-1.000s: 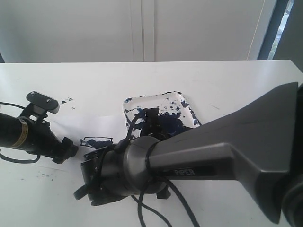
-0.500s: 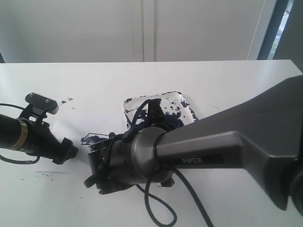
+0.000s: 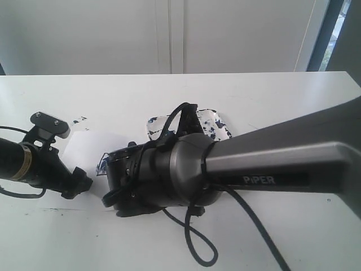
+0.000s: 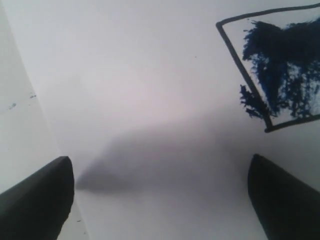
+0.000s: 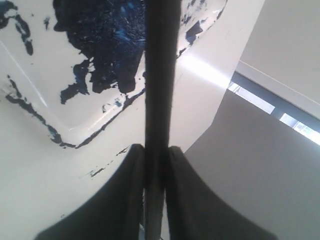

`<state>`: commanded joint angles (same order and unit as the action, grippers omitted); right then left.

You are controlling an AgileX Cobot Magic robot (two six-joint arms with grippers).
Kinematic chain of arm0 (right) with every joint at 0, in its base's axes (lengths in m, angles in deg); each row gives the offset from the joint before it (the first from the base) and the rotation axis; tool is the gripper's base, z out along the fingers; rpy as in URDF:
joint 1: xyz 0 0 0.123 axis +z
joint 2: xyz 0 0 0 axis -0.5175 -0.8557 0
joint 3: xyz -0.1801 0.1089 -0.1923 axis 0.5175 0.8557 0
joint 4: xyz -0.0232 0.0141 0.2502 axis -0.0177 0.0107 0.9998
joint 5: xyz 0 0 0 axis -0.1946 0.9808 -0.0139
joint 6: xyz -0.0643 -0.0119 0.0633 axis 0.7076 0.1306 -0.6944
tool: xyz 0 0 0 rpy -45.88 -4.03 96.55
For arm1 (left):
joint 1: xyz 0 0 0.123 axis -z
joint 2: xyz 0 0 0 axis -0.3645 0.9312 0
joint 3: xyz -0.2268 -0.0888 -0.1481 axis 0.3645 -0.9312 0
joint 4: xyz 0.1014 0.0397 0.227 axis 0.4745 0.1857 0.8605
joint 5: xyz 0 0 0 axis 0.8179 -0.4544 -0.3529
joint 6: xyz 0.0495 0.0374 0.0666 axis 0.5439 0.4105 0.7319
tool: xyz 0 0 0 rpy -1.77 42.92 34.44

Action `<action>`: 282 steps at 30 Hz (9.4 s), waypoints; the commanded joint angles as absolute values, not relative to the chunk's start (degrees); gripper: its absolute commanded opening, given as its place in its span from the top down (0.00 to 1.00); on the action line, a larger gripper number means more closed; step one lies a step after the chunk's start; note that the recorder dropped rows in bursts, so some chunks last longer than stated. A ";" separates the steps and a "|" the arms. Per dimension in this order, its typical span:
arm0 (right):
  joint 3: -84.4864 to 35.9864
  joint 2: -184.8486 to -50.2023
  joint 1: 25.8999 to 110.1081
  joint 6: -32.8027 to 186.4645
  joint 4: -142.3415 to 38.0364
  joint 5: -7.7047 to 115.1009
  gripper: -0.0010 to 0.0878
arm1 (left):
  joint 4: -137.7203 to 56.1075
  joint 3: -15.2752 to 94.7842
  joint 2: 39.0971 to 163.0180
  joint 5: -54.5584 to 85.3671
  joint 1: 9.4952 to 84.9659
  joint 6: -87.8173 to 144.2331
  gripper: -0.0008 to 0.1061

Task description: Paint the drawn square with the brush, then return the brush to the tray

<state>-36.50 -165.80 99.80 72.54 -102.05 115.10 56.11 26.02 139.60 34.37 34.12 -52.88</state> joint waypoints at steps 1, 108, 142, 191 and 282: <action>-36.50 -166.21 99.92 72.54 -101.78 115.10 0.99 | 56.11 25.92 139.57 33.28 34.12 -52.77 0.11; -25.29 -152.49 83.14 63.67 -72.36 102.35 0.99 | 56.11 24.04 137.77 29.29 34.12 -50.88 0.11; -17.70 -151.45 83.14 53.20 -73.70 89.21 0.56 | 56.11 24.04 137.77 30.99 34.12 -51.03 0.11; -43.73 -161.05 93.08 85.36 -80.93 115.10 0.99 | 56.11 24.04 137.77 32.80 34.12 -51.90 0.11; -41.20 -164.64 99.68 85.06 -85.32 115.10 0.99 | 56.11 21.55 137.77 29.10 34.12 -52.32 0.11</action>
<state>-41.20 -164.64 99.68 85.06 -85.32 115.10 56.11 21.55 137.77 29.10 34.12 -52.32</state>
